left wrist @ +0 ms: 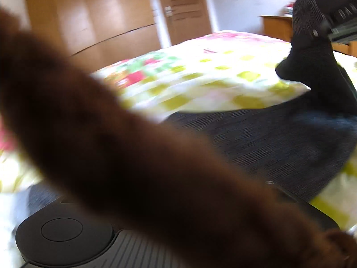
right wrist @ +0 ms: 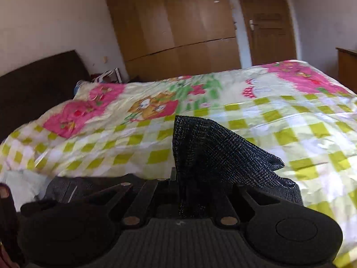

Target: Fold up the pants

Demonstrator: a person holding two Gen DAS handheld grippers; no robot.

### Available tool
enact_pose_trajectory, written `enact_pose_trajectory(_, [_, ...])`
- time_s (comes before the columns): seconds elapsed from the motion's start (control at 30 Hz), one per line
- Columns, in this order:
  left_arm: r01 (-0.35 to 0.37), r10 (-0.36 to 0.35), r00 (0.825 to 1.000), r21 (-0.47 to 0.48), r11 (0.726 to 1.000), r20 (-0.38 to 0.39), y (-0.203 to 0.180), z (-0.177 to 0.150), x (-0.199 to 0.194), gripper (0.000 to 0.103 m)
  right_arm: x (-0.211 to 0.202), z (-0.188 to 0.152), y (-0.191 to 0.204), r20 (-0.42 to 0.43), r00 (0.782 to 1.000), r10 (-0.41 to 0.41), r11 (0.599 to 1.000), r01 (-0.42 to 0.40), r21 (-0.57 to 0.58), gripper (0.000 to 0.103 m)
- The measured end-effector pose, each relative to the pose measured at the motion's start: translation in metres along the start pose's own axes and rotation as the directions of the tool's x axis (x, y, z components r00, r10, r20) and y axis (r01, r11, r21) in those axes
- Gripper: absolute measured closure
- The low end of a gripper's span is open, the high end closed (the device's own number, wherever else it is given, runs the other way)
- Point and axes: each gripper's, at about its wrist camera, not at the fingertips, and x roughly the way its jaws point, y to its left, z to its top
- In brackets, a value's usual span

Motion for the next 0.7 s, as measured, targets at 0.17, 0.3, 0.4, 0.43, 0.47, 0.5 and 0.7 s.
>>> enact_pose_trajectory(0.17, [-0.031, 0.029, 1.000, -0.177, 0.984, -0.010, 0.050, -0.027, -0.021, 0.047, 0.069, -0.033, 0.081, -0.125, 0.992, 0.033, 0.975, -0.059, -0.214, 0.079])
enact_pose_trajectory(0.3, [-0.011, 0.017, 1.000, -0.258, 0.966, 0.023, 0.066, -0.032, -0.031, 0.045, 0.089, -0.076, 0.111, -0.203, 0.978, -0.037, 0.903, -0.054, -0.426, 0.078])
enact_pose_trajectory(0.4, [0.015, -0.007, 0.999, -0.260, 0.966, 0.033, 0.068, -0.037, -0.031, 0.045, 0.086, -0.090, 0.108, -0.219, 0.973, -0.075, 0.912, -0.022, -0.410, 0.078])
enact_pose_trajectory(0.43, [0.024, -0.013, 0.999, -0.255, 0.967, 0.042, 0.067, -0.037, -0.031, 0.045, 0.084, -0.089, 0.106, -0.212, 0.974, -0.080, 0.921, -0.009, -0.389, 0.078])
enact_pose_trajectory(0.47, [0.031, -0.019, 0.999, -0.250, 0.968, 0.050, 0.066, -0.037, -0.032, 0.045, 0.082, -0.087, 0.104, -0.204, 0.975, -0.084, 0.926, 0.001, -0.377, 0.078])
enact_pose_trajectory(0.5, [0.037, -0.023, 0.998, -0.248, 0.968, 0.058, 0.066, -0.037, -0.032, 0.045, 0.082, -0.083, 0.105, -0.192, 0.977, -0.094, 0.928, 0.016, -0.373, 0.078])
enact_pose_trajectory(0.7, [0.044, -0.024, 0.997, -0.255, 0.966, 0.080, 0.073, -0.041, -0.038, 0.045, 0.091, -0.078, 0.133, -0.117, 0.983, -0.141, 0.871, 0.067, -0.487, 0.072])
